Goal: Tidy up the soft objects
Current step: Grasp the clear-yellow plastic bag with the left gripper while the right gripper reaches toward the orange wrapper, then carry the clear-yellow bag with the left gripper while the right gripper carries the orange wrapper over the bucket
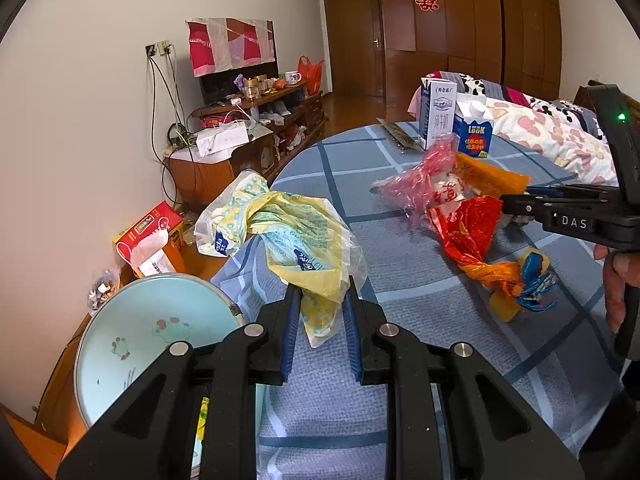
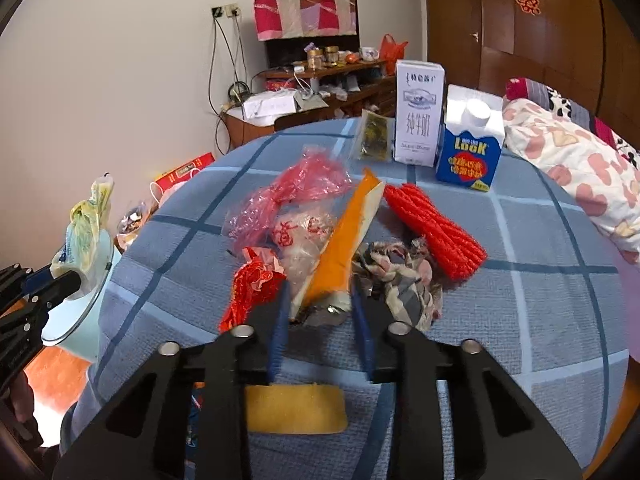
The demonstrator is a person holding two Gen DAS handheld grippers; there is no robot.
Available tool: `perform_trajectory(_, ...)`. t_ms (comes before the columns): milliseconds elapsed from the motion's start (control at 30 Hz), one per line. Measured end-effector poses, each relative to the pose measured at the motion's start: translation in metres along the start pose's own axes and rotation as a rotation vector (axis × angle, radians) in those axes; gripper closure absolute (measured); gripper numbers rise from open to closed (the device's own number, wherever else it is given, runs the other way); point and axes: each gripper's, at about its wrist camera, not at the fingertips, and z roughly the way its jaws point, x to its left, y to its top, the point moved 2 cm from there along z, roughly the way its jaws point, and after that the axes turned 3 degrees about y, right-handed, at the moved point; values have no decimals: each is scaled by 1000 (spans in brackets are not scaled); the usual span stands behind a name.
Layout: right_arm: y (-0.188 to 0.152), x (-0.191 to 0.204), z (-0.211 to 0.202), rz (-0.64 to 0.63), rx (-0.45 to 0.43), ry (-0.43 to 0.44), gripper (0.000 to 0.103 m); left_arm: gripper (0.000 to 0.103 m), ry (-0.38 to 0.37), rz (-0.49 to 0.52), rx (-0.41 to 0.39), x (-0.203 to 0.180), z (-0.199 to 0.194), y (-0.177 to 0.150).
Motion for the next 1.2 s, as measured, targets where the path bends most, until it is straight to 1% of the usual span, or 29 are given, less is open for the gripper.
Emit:
perform_trajectory(33, 0, 1, -2, -6, -5, 1, 82, 82, 1, 1, -3, -1, -1, 0)
perform_trajectory(67, 0, 3, -3, -15, -11, -2, 87, 82, 2, 1, -5, 0, -3, 1)
perform_trajectory(300, 0, 6, -8, -37, -40, -9, 94, 82, 3, -1, -8, 1, -6, 2)
perform_trajectory(533, -1, 5, -25, -29, -104, -24, 96, 82, 3, 4, -18, 3, -11, 1)
perform_trajectory(867, 7, 11, -51, -29, -208, -42, 96, 82, 34, 3, -38, 17, -30, -4)
perform_trajectory(1000, 13, 24, -59, -61, -242, -36, 96, 82, 56, 0, -39, 26, -34, -8)
perform_trajectory(1200, 17, 50, -62, -112, -276, 0, 96, 82, 92, -11, -27, 41, -37, -18)
